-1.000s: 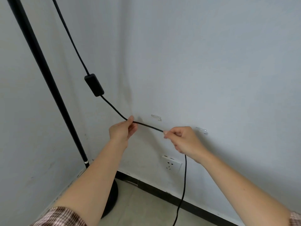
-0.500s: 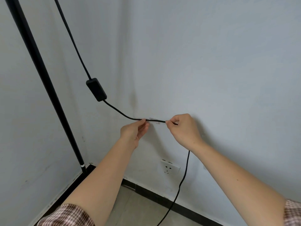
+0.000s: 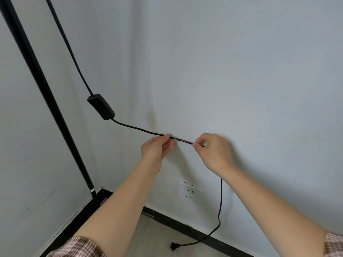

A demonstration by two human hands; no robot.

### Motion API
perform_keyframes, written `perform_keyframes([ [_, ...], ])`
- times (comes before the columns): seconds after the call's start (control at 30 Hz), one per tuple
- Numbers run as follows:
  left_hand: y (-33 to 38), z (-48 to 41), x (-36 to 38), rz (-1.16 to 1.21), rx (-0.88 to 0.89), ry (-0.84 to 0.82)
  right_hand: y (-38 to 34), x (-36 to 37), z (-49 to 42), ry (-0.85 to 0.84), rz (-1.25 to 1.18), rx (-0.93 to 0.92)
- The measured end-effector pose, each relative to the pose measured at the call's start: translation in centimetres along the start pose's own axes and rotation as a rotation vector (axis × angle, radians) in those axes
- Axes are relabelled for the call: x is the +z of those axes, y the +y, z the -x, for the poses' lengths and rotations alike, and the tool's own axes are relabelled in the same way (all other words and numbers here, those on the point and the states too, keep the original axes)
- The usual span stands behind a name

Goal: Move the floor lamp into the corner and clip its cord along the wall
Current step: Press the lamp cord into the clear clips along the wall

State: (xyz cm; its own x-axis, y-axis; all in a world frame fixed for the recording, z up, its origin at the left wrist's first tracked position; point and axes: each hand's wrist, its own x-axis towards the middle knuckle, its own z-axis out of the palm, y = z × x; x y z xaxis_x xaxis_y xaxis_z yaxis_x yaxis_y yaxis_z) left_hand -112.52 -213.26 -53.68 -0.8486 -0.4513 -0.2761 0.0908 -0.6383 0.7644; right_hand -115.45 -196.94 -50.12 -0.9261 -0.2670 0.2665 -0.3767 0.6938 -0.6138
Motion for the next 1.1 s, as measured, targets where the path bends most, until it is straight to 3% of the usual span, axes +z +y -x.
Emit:
perform_keyframes([
  [0.4, -0.1, -0.3, 0.7, 0.005, 0.021, 0.064, 3.6, -0.8, 3.8, -0.170, -0.123, 0.063],
  [0.57, 0.0, -0.2, 0.6, -0.025, 0.028, 0.040, 5.4, -2.1, 6.0, -0.114, -0.246, 0.219],
  [0.73, -0.3, -0.1, 0.5, -0.014, 0.009, 0.018, 5.6, -2.3, 6.4, -0.016, -0.338, 0.236],
  [0.87, -1.0, 0.4, 0.4, -0.022, -0.041, -0.040, 5.3, -2.3, 6.0, 0.012, -0.335, 0.235],
  [1.1, -4.3, 2.2, 2.3, -0.270, -0.234, -0.236, 5.2, -2.4, 5.9, 0.018, -0.288, 0.211],
])
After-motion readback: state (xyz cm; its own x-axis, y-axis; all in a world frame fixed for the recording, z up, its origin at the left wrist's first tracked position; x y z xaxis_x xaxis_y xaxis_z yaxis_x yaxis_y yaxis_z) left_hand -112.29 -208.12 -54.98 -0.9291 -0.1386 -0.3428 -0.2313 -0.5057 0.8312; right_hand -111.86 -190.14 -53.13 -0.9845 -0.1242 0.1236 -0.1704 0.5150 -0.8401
